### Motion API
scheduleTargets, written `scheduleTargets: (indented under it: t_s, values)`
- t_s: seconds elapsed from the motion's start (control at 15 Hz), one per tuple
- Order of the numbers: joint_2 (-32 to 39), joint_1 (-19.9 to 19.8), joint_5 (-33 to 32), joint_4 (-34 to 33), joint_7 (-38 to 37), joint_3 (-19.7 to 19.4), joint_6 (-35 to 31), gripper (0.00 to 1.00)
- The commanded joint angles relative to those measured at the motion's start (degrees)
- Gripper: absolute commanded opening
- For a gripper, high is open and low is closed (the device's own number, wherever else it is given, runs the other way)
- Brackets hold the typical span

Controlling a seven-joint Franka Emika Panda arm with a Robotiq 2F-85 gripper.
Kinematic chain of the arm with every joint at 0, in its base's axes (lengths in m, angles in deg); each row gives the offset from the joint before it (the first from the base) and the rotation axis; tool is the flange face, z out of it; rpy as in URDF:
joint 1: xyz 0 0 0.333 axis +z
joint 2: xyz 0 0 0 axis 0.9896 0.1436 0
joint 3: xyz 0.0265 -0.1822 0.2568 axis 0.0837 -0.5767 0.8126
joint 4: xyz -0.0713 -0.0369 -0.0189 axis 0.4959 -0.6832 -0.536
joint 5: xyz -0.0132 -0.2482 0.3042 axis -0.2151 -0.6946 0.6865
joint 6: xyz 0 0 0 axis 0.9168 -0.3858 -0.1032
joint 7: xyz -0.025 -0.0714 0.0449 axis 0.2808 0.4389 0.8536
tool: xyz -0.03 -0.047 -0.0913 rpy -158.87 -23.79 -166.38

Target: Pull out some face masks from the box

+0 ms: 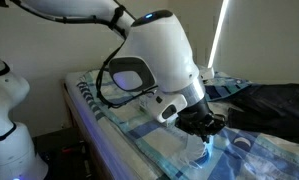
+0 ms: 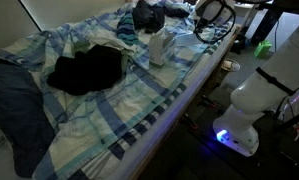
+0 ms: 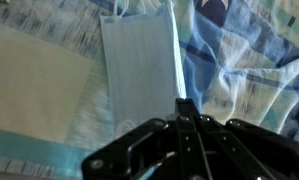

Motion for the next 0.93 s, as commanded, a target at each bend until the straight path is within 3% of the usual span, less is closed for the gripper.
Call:
scheduleTargets:
  t_s: [0.0,0.07,0.13,0.2,0.53,0.87]
  values:
    - [3.02,0.43,5.17,-0.70,3.35,-0.01,-2.40,0.00]
    - [3.60,0.48,6.50,-0.98,4.33,0.24,-1.98,0.00]
    - [4.03,0.48,7.69,-1.29,5.01,0.46,-1.55,0.07]
    - [4.16,0.49,8.13,-1.44,5.34,0.69,-1.27,0.27]
    - [1.02,1.16,7.49,-1.57,6.13,0.64,-0.51,0.63]
    - [-8.77,1.86,0.02,0.83,4.33,1.67,0.77,0.99]
